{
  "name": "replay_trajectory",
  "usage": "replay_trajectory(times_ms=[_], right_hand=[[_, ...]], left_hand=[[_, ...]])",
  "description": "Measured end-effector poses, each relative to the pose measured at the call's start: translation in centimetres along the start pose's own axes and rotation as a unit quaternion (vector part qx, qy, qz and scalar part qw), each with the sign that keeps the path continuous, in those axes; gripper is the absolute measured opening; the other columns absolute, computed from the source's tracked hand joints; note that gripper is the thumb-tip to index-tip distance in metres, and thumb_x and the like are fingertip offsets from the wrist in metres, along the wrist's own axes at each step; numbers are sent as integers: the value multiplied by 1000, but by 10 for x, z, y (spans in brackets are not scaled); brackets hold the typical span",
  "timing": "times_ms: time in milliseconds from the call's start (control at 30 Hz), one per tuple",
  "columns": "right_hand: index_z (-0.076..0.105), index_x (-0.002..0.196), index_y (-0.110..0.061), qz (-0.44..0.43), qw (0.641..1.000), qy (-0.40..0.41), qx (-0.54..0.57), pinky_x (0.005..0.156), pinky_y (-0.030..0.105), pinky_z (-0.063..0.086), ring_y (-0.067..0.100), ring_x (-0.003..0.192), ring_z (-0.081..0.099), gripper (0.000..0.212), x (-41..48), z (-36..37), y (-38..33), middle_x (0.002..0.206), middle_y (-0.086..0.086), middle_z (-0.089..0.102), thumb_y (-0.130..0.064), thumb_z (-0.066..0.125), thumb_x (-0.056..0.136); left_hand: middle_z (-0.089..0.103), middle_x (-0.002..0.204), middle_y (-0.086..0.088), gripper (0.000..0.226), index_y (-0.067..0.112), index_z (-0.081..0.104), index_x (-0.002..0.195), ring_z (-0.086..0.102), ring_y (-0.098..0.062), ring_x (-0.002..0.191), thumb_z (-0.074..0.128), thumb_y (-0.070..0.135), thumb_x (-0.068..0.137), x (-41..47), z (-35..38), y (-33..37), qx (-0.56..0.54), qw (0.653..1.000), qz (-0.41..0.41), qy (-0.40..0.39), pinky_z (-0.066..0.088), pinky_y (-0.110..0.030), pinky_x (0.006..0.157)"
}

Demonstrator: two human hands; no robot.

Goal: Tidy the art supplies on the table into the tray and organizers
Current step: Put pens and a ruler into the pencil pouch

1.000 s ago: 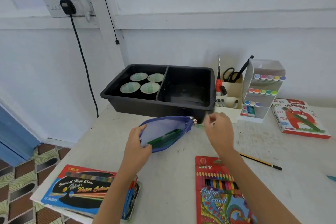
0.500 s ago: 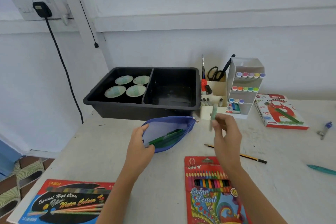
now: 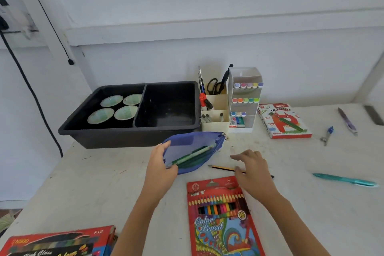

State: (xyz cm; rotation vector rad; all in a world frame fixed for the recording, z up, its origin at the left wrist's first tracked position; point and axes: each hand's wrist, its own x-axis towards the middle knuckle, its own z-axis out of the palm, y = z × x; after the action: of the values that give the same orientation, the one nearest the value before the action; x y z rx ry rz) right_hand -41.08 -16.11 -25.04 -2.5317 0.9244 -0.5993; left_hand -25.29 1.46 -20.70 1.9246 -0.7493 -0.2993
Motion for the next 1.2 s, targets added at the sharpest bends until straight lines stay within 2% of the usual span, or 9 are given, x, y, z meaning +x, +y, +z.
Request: replay_trajectory(times_ms=[100, 267, 467, 600, 767, 867, 933, 1100, 1200], right_hand=[[69, 108, -19, -34, 997, -35, -60, 80, 31, 35, 21, 97, 51, 22, -15, 5, 18, 100, -1, 60, -27, 64, 88], [72, 91, -13, 51, 997, 49, -4, 75, 26, 36, 22, 87, 54, 11, -22, -5, 36, 87, 1, 61, -7, 65, 86], [58, 91, -26, 92, 938, 229, 245, 69, 8, 45, 0, 83, 58, 18, -23, -84, 22, 85, -18, 58, -8, 61, 88], [58, 89, -34, -1, 917, 186, 353, 74, 8, 48, -5, 88, 60, 26, -18, -122, -4, 88, -21, 63, -8, 60, 89], [66, 102, -18, 4, 971, 76, 228, 75, -1, 40, -7, 85, 54, 18, -13, -113, 26, 93, -17, 58, -9, 54, 93], [64, 112, -16, 22, 975, 155, 156, 79, 2, 36, -3, 90, 50, 22, -21, -116, 56, 102, -11, 56, -9, 52, 94], [63, 111, -14, 64, 971, 202, 115, 86, 15, 40, 6, 98, 52, 26, -25, -123, 80, 107, -4, 59, 0, 52, 91], [49, 132, -21, 105, 983, -45, -142, 100, 29, 31, 17, 118, 40, 47, -44, -125, 147, 129, 0, 46, -5, 46, 88], [60, 123, -22, 84, 981, -19, -176, 86, 28, 33, 19, 104, 47, 36, -59, -115, 174, 113, 0, 53, -7, 50, 92]], left_hand=[[39, 136, 4, 58, 15, 40, 137, 34, -1, 117, 53, -9, 86, 3, 7, 5, 7, 1000, -1, -1, 34, -11, 86], [39, 136, 5, 58, 17, 40, 136, 35, 0, 116, 52, -9, 86, 3, 25, 16, 9, 1000, 3, -19, 34, 0, 74], [39, 123, 6, 55, 13, 41, 134, 40, -4, 107, 53, -9, 85, -2, 62, 45, 11, 999, 23, -40, 38, 4, 64], [40, 124, 4, 56, 15, 40, 134, 39, -5, 109, 54, -8, 85, -11, 102, 69, 1, 996, 33, -78, 38, 5, 65], [41, 126, 2, 57, 15, 40, 133, 39, -9, 119, 58, -8, 83, -19, 143, 90, -8, 995, 17, -100, 43, 1, 65], [37, 125, 7, 58, 19, 38, 134, 36, -5, 117, 57, -6, 85, -22, 154, 98, -9, 995, 10, -101, 41, 3, 63], [36, 127, 7, 59, 18, 37, 136, 33, -3, 115, 56, -6, 86, -23, 158, 99, -8, 995, 12, -98, 39, 5, 62], [35, 126, 8, 58, 18, 37, 137, 35, -5, 115, 56, -5, 87, -24, 165, 101, -10, 996, 2, -92, 41, -3, 67], [36, 126, 7, 59, 16, 37, 137, 35, -6, 116, 55, -6, 86, -25, 172, 104, -8, 996, 5, -85, 39, -6, 74]])
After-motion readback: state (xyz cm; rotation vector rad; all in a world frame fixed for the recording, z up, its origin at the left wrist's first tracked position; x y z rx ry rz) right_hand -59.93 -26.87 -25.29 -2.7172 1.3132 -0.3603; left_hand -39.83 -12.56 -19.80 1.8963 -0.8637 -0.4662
